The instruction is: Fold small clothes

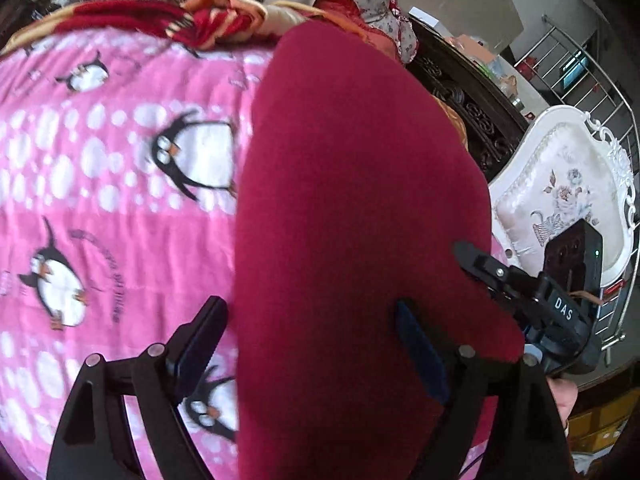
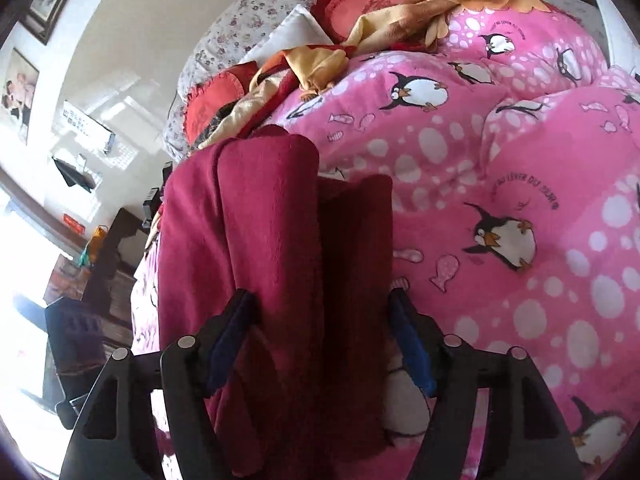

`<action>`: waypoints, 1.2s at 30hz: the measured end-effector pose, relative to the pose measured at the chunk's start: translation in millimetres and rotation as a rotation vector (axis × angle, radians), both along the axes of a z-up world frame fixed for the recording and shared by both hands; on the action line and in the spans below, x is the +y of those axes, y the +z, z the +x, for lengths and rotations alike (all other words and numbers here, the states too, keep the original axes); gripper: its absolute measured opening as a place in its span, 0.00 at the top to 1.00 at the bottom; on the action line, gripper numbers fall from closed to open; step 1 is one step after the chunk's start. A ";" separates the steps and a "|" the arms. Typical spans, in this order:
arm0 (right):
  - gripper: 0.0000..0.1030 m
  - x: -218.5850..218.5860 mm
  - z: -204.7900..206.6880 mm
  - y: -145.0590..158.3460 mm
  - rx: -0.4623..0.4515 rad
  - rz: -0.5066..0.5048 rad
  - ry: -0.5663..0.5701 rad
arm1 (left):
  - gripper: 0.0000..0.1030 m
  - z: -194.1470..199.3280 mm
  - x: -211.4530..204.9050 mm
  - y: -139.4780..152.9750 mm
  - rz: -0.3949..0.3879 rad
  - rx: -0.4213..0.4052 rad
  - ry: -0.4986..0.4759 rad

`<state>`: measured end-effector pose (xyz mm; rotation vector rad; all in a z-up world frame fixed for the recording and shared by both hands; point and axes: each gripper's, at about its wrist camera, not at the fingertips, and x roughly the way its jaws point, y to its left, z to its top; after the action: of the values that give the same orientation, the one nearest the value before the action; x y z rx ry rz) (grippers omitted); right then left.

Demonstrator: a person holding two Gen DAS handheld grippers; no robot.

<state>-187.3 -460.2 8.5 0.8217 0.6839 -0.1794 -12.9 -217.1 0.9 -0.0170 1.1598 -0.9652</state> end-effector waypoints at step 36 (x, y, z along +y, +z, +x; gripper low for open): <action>0.94 188.3 -19.9 85.1 0.065 -0.327 0.380 | 0.30 -56.9 181.0 33.4 0.196 -0.117 0.244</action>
<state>-207.1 -271.8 93.6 0.3652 0.8328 0.0274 -69.8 -36.1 34.3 0.0534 1.1111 -0.6266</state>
